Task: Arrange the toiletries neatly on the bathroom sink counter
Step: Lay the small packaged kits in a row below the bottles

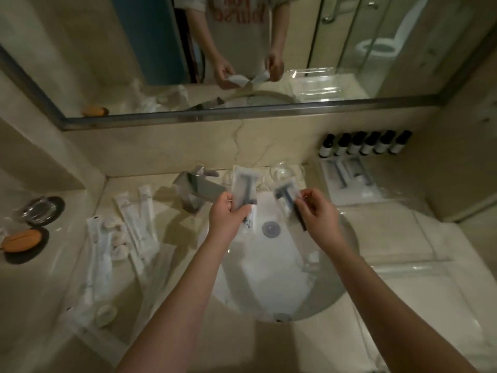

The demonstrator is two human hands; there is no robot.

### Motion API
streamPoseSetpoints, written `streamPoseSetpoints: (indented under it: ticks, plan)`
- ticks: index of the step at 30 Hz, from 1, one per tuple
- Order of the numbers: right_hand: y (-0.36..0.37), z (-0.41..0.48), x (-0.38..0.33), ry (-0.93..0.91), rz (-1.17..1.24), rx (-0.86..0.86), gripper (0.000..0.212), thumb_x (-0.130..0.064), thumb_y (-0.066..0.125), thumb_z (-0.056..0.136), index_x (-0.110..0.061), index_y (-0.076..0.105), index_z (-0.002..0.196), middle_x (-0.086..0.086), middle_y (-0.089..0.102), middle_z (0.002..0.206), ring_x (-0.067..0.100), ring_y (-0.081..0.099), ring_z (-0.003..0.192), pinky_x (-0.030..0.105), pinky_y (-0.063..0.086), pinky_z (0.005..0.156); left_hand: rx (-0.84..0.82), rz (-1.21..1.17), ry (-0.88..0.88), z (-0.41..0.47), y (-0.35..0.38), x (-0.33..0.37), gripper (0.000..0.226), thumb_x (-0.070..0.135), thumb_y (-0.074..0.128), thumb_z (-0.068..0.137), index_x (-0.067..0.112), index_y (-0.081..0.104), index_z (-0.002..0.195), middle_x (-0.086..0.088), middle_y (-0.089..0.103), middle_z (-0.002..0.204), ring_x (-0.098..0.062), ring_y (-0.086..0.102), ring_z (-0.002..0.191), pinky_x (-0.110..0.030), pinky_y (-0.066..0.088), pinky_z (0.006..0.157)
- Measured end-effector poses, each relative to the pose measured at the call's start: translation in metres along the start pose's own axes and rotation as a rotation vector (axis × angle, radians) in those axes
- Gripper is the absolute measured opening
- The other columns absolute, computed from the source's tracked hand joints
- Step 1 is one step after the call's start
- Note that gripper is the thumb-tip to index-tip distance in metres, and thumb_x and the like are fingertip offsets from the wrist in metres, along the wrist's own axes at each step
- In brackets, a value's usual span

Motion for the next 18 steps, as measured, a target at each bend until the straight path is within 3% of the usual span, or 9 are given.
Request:
streamPoseSetpoints:
  ticks: [3,8,12,15,18]
  plan:
    - [-0.038,0.004,0.025,0.048,-0.005,0.061,0.001,-0.012,0.057,0.091,-0.013,0.057,0.091,-0.012,0.055,0.066,0.001,0.051,0.059,0.020,0.040,0.058,-0.082,0.001,0.008,0.000,0.042,0.016,0.024,0.009,0.070,0.079,0.008,0.052,0.096,-0.009,0.063,0.085,-0.019,0.057,0.073,-0.025,0.047,0.064]
    - [-0.098,0.021,0.067,0.161,-0.013,0.180,0.014,-0.012,0.057,0.090,-0.007,0.061,0.103,0.004,0.062,0.085,0.021,0.058,0.076,0.027,0.043,0.070,-0.169,0.084,0.076,0.007,0.110,0.038,0.021,0.012,0.070,0.077,0.013,0.049,0.081,-0.014,0.060,0.084,-0.018,0.055,0.074,-0.036,0.046,0.070]
    - [-0.138,0.042,0.095,0.250,0.012,0.244,0.016,-0.015,0.055,0.092,-0.010,0.060,0.106,0.005,0.064,0.085,0.022,0.059,0.072,0.027,0.048,0.062,-0.201,0.128,0.113,0.013,0.155,0.059,0.027,0.008,0.068,0.079,0.023,0.046,0.075,-0.020,0.064,0.090,-0.026,0.060,0.078,-0.045,0.053,0.076]
    - [-0.161,0.065,0.113,0.302,0.044,0.242,0.007,-0.017,0.051,0.094,-0.018,0.057,0.099,-0.004,0.058,0.076,0.016,0.057,0.064,0.024,0.043,0.052,-0.227,0.166,0.129,0.021,0.182,0.070,0.021,0.010,0.067,0.081,0.016,0.047,0.084,-0.009,0.059,0.083,-0.026,0.059,0.074,-0.035,0.050,0.064]
    - [-0.177,0.093,0.130,0.371,0.081,0.265,0.011,-0.015,0.049,0.095,-0.018,0.056,0.102,-0.007,0.056,0.074,0.014,0.055,0.063,0.024,0.043,0.051,-0.239,0.186,0.130,0.034,0.201,0.077,0.022,0.010,0.067,0.083,0.011,0.048,0.095,-0.006,0.060,0.090,-0.018,0.058,0.074,-0.021,0.046,0.060]
Point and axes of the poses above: each hand's wrist, its own z-axis towards the middle knuckle, its own y-axis out of the palm, x = y × z, the point moved 1 cm from there along z, towards the middle knuckle
